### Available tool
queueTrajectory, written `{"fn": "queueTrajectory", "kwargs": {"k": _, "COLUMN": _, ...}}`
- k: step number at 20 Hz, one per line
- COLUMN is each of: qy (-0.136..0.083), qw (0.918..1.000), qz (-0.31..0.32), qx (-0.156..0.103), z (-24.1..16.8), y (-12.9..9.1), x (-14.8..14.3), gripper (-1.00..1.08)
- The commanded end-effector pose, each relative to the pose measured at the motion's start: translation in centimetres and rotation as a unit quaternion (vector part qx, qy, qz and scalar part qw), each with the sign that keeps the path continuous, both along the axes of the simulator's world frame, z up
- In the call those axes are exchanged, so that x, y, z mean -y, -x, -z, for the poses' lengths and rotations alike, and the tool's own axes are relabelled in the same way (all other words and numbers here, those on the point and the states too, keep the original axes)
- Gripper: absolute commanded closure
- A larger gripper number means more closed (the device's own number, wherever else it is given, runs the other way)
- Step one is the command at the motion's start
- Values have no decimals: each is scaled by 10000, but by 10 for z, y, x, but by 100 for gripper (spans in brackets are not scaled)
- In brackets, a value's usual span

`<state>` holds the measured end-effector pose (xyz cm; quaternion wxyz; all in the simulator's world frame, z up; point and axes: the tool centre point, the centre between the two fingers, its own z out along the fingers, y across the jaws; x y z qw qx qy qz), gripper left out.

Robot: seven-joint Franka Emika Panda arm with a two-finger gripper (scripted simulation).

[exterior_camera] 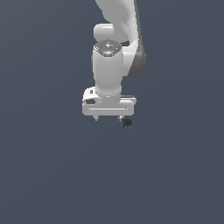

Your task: Pick up the object and move it to a goal position.

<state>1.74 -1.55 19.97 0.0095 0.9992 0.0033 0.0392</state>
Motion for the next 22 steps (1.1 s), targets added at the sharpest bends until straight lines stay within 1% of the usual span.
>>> {"fn": "queueTrajectory", "kwargs": {"k": 1, "qy": 0, "qw": 10000, "qz": 0, "qx": 0, "z": 0, "y": 0, "x": 0, "gripper": -92}}
{"fn": "queueTrajectory", "kwargs": {"k": 4, "qy": 8, "qw": 10000, "qz": 15, "qx": -43, "z": 2, "y": 2, "x": 4, "gripper": -92}}
{"fn": "queueTrajectory", "kwargs": {"k": 10, "qy": 41, "qw": 9997, "qz": 67, "qx": -244, "z": 14, "y": 10, "x": 24, "gripper": -92}}
{"fn": "queueTrajectory", "kwargs": {"k": 17, "qy": 40, "qw": 9997, "qz": 70, "qx": -238, "z": 13, "y": 10, "x": 24, "gripper": -92}}
{"fn": "queueTrajectory", "kwargs": {"k": 22, "qy": 48, "qw": 9996, "qz": -118, "qx": -256, "z": 25, "y": 14, "x": 12, "gripper": -92}}
